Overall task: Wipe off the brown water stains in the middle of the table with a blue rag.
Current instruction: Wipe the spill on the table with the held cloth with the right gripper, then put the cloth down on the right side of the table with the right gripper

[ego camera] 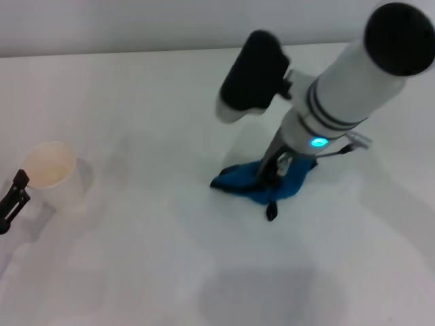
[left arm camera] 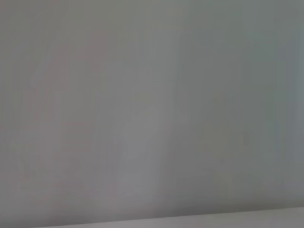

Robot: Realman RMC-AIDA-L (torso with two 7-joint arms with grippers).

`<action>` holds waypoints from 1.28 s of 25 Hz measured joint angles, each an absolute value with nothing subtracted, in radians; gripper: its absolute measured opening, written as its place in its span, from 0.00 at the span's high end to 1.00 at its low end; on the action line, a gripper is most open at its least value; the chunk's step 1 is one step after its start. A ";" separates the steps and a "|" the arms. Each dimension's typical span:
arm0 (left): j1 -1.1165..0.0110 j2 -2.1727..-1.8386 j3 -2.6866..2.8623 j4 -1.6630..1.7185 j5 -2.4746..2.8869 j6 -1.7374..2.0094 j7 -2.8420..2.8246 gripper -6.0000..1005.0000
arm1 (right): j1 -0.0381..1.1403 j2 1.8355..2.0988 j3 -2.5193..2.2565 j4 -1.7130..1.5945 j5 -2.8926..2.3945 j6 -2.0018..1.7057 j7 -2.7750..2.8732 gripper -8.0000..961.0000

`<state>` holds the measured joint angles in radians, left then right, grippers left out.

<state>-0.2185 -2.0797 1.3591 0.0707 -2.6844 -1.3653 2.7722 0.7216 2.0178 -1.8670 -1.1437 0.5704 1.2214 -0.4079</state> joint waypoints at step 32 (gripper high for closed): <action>-0.233 -2.077 1.359 0.074 -2.685 -1.352 2.774 0.13 | 0.482 2.011 -1.529 -1.190 0.780 1.129 -0.695 0.83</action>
<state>-0.2332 -2.0770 1.3591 0.0737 -2.6846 -1.3524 2.7735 0.4816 2.0111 -1.5293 -1.1899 0.7802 1.1293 -0.6949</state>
